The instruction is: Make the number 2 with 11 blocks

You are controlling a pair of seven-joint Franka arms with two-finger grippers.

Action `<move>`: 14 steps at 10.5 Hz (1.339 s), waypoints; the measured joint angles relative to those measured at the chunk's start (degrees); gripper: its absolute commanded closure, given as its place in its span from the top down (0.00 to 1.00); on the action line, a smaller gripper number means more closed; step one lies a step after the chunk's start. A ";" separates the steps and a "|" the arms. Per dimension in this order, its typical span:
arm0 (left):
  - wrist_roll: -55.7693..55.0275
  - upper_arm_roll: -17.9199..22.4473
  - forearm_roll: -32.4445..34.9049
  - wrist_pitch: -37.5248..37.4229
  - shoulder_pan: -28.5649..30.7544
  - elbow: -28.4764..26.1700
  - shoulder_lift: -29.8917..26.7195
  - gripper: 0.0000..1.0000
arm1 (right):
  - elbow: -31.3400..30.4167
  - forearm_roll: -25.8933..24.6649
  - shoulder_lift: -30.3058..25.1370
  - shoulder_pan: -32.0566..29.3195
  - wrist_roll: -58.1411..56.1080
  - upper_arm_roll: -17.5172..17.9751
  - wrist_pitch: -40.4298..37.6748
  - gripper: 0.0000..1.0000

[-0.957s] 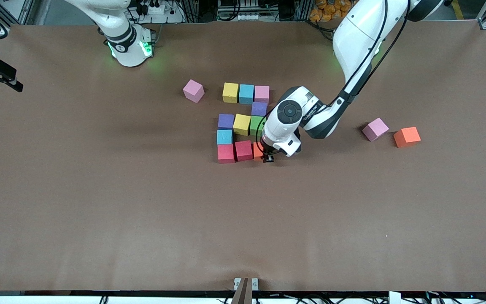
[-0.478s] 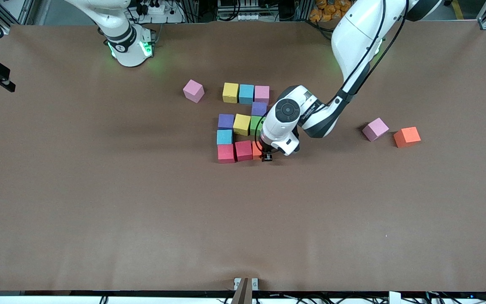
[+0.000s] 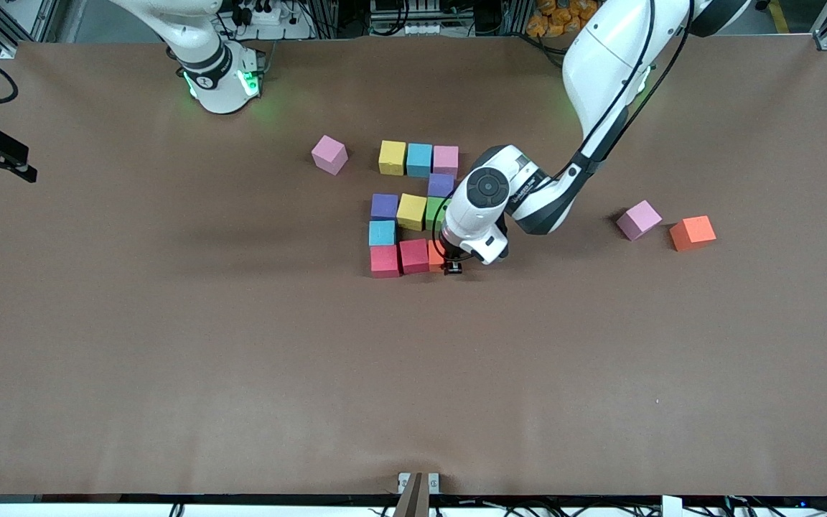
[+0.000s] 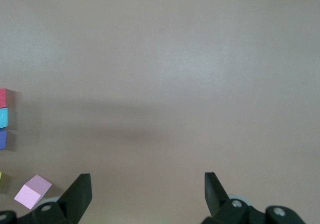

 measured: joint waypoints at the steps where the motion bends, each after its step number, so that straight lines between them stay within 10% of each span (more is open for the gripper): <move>1: 0.00 0.00 0.24 0.00 -0.04 0.09 0.04 0.59 | 0.09 0.00 -0.01 0.00 -0.02 0.02 0.00 1.00; 7: 0.00 0.01 1.77 0.03 -0.42 1.32 0.85 0.67 | 0.10 0.08 0.01 0.04 -0.02 0.32 0.00 1.00; 9: 0.00 0.03 2.57 0.04 -0.48 1.36 1.07 0.77 | 0.10 0.11 0.01 0.04 -0.02 0.34 -0.01 1.00; 10: 0.00 0.03 3.52 0.08 -0.49 1.44 1.34 1.00 | 0.10 0.11 0.01 0.04 -0.04 0.33 -0.02 1.00; 14: 0.00 0.26 4.34 0.30 -0.30 2.63 1.57 1.00 | 0.10 0.15 0.01 0.40 -0.16 0.36 -0.10 1.00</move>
